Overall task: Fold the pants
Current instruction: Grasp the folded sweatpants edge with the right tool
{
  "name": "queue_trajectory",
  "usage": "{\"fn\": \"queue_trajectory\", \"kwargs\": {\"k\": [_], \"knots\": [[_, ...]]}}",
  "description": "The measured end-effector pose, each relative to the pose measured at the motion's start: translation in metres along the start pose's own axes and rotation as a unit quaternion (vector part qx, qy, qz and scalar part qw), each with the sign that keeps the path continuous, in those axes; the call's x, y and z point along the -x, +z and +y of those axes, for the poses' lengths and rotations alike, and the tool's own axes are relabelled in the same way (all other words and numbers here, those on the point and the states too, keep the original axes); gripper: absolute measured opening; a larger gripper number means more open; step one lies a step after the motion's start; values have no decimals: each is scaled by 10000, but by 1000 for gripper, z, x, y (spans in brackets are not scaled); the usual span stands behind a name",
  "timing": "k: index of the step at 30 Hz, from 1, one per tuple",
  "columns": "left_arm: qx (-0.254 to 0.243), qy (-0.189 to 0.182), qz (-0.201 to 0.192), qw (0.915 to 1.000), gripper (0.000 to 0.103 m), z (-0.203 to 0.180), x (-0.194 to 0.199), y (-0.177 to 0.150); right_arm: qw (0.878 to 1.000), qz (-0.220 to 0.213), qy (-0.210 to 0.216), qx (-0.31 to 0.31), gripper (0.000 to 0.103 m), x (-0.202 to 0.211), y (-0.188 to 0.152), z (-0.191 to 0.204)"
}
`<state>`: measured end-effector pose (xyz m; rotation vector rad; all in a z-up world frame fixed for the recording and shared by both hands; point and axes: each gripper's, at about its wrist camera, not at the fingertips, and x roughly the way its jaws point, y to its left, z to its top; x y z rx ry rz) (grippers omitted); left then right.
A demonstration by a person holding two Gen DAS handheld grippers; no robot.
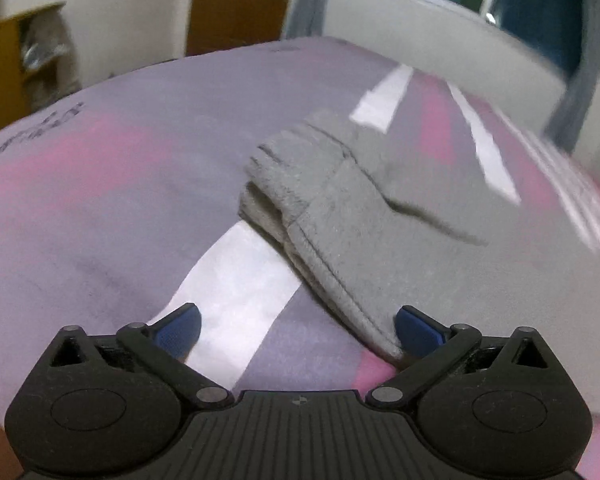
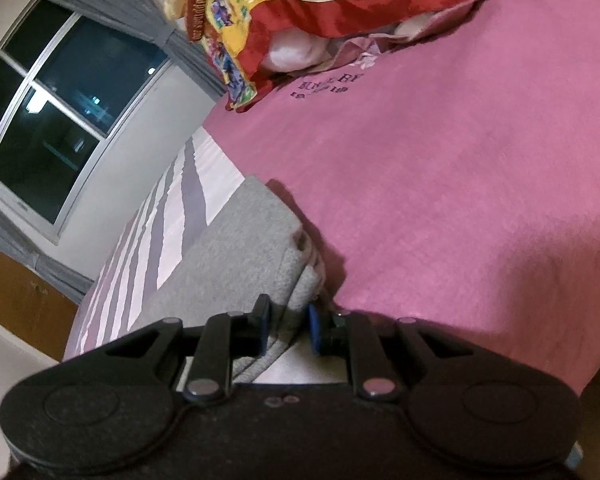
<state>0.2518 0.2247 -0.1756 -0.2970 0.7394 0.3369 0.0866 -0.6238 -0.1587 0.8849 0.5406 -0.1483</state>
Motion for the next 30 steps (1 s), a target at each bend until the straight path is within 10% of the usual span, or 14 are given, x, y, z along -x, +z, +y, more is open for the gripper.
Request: {"fn": "queue_trajectory", "kwargs": {"k": [6, 18, 30], "knots": [[-49, -58, -97, 9999, 103, -1, -12, 1, 9933, 255, 218, -1110, 19, -7, 13, -17], [-194, -334, -351, 9986, 103, 12, -2, -12, 9900, -282, -602, 1245, 16, -5, 25, 114], [-213, -552, -538, 9968, 103, 22, 5, -24, 9247, 224, 1142, 3625, 16, -63, -85, 355]]}}
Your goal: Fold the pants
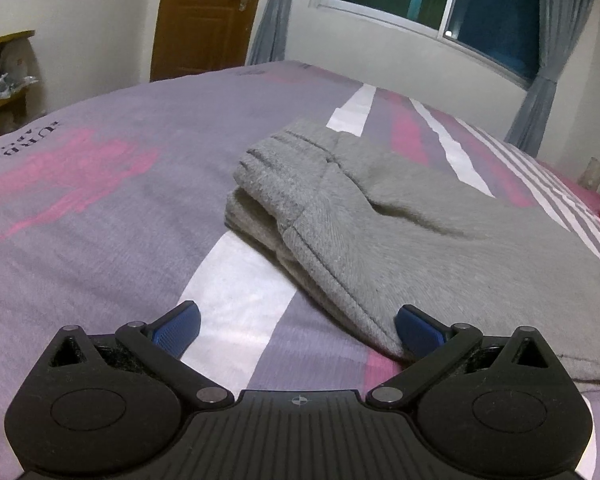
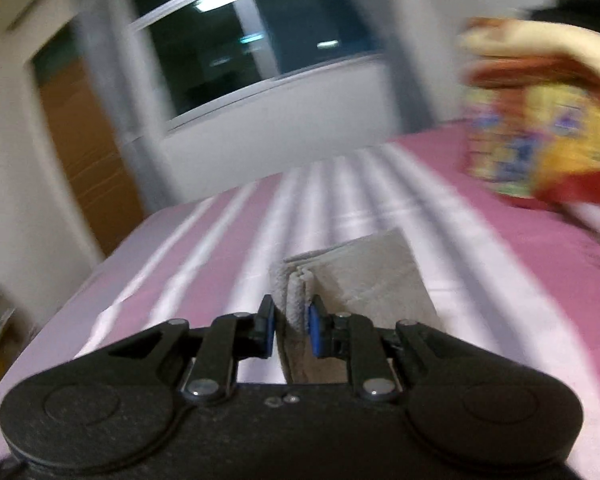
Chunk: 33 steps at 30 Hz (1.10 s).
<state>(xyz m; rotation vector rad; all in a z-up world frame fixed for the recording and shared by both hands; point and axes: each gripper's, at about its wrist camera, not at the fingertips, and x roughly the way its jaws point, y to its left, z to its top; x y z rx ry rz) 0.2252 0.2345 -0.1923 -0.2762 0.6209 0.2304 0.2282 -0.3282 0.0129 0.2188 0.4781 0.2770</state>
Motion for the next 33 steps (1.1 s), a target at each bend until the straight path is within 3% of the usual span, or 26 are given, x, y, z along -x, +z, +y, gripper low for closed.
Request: {"fn": "queue_trajectory", "kwargs": {"k": [3, 6, 8, 11, 14, 20, 26, 29, 32, 33], "knots": [[-11, -41, -28, 10000, 103, 2, 2, -2, 9954, 438, 668, 530, 16, -36, -29, 52], [-33, -92, -53, 9999, 103, 4, 4, -4, 9774, 1043, 1386, 1207, 16, -63, -77, 92], [-45, -124, -69, 9999, 103, 5, 5, -5, 9639, 1451, 1423, 1717, 16, -75, -107, 114], [-57, -152, -98, 9998, 103, 6, 6, -7, 9562, 1552, 1318, 2101, 16, -78, -134, 125], [-69, -145, -133, 9998, 103, 6, 6, -8, 9544, 1393, 1241, 2329, 16, -74, -136, 129], [-57, -146, -173, 9997, 103, 6, 8, -11, 9394, 1187, 1393, 2898, 16, -59, -139, 150], [-79, -147, -151, 9997, 103, 6, 8, -12, 9263, 1651, 1630, 2967, 17, -66, -163, 155], [-98, -142, -143, 9997, 103, 6, 8, -12, 9281, 1604, 1687, 2906, 17, -62, -169, 156], [-111, -126, -118, 9998, 103, 4, 7, -11, 9309, 1623, 1761, 2758, 30, -62, -172, 154], [-111, -127, -101, 9998, 103, 4, 7, -10, 9293, 1713, 1907, 2658, 49, -62, -172, 155]]}}
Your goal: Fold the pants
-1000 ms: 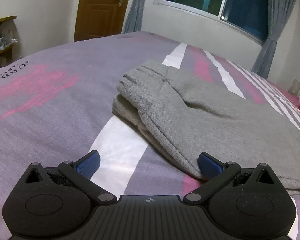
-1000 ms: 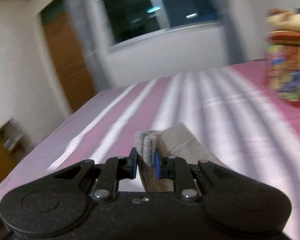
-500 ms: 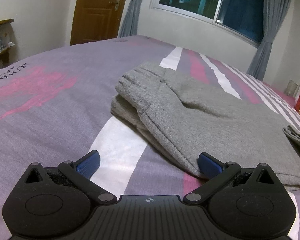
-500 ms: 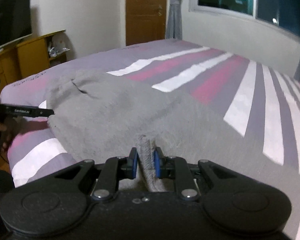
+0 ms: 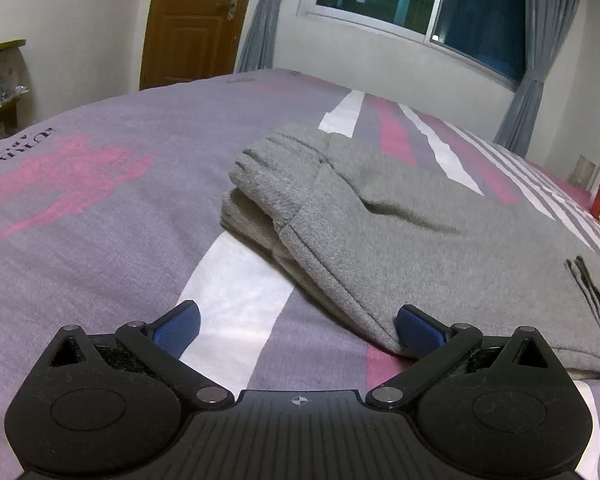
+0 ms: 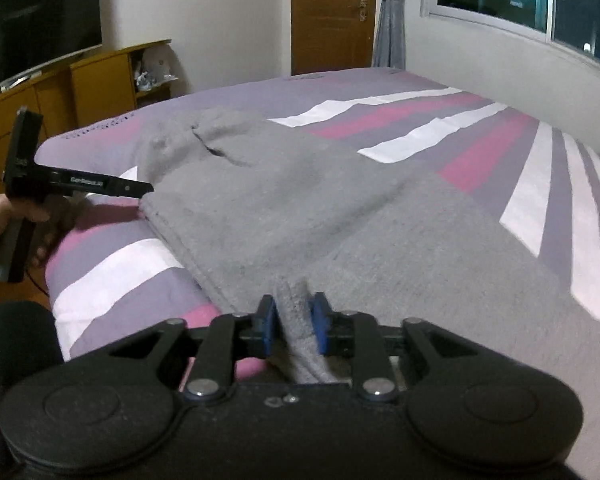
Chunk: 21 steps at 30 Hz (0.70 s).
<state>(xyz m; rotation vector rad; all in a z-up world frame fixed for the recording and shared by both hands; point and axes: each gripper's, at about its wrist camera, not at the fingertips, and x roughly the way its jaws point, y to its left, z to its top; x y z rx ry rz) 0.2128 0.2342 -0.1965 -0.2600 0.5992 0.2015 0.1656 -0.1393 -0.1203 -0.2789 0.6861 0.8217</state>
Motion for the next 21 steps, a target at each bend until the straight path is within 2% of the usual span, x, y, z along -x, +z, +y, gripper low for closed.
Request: {"fn": "queue_trajectory", "kwargs": {"k": [1, 2, 3, 4, 5, 6, 11, 15, 17, 19, 20, 21], "knots": [[0, -3, 21, 10000, 103, 0, 0, 1, 9997, -46, 218, -71, 59, 3, 1, 2], [-1, -7, 53, 10000, 103, 0, 0, 2, 9988, -187, 433, -151, 58, 9, 2, 4], [-10, -9, 83, 10000, 103, 0, 0, 3, 9974, -333, 588, -246, 43, 16, 3, 4], [-32, -6, 123, 9999, 103, 0, -1, 5, 9966, -384, 616, -382, 17, 21, 3, 3], [-59, 2, 165, 9998, 103, -1, -1, 7, 9966, -405, 506, -508, 13, 25, 3, 1], [-72, 8, 209, 9998, 103, -1, -1, 9, 9965, -522, 320, -566, 16, 32, 0, -2], [-117, 98, 351, 9993, 103, -3, 4, 17, 9897, -879, -467, -1028, 15, 73, -25, -29], [22, 232, 259, 9994, 103, -11, 26, 18, 9712, -985, -1242, -1777, 18, 117, -54, -68], [241, -54, 74, 9997, 103, -21, 42, 19, 9555, -1077, -1591, -2238, 22, 138, -72, -90], [222, -415, 86, 9989, 100, -42, 48, 22, 9433, -1182, -1808, -2520, 24, 153, -88, -103], [178, -574, 114, 9981, 89, -54, 49, 24, 9385, -1215, -1892, -2619, 25, 157, -95, -108], [148, -809, 187, 9964, 84, -69, 49, 26, 9342, -1232, -1979, -2700, 25, 160, -101, -113]]}}
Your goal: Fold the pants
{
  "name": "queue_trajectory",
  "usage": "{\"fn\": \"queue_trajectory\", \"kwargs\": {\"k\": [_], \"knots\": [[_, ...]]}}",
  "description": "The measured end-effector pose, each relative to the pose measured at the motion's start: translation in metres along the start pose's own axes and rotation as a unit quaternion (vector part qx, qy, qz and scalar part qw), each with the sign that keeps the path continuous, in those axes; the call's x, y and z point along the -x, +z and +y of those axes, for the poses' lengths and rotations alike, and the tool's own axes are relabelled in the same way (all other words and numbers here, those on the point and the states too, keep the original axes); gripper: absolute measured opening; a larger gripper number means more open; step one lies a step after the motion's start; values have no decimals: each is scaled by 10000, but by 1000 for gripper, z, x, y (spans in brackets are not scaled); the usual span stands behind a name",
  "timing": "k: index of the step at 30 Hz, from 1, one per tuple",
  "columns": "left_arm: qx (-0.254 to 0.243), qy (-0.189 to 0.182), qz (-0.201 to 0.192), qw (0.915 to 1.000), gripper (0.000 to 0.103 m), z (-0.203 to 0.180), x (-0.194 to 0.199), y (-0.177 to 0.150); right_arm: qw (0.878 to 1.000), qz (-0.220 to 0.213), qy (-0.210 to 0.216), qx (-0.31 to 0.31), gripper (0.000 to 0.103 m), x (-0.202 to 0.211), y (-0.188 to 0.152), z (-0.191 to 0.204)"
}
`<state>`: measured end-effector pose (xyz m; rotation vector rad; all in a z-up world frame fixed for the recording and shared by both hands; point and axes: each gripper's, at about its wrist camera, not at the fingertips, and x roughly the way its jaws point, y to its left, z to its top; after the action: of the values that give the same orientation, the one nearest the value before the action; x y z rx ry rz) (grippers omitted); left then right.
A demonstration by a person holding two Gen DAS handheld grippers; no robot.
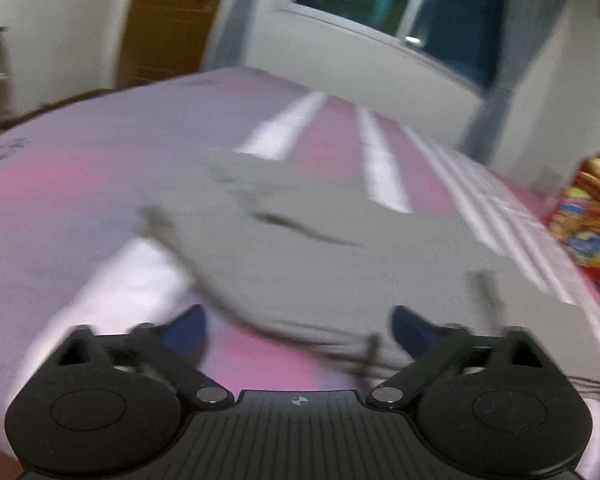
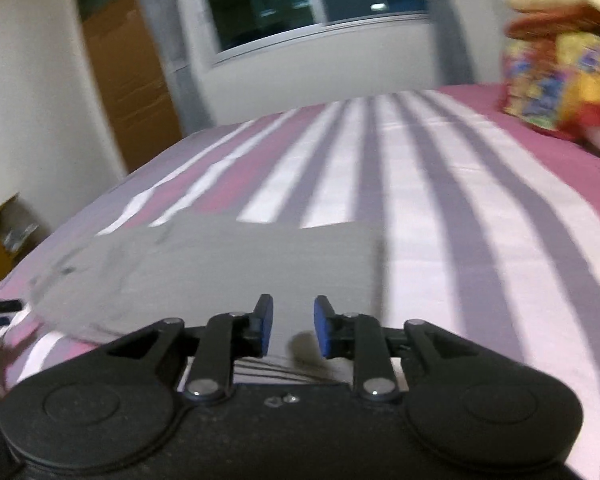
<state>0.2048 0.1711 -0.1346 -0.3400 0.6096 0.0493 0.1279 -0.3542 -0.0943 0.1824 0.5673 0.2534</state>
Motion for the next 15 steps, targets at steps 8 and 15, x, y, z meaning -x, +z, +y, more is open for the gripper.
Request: {"fn": "queue_trajectory", "kwargs": {"k": [8, 15], "knots": [[404, -1827, 1172, 9753, 73, -90, -49, 2, 9999, -89, -122, 53, 29, -6, -9, 2], [1149, -2165, 2087, 9468, 72, -103, -97, -7, 9997, -126, 33, -193, 38, 4, -10, -9]]}}
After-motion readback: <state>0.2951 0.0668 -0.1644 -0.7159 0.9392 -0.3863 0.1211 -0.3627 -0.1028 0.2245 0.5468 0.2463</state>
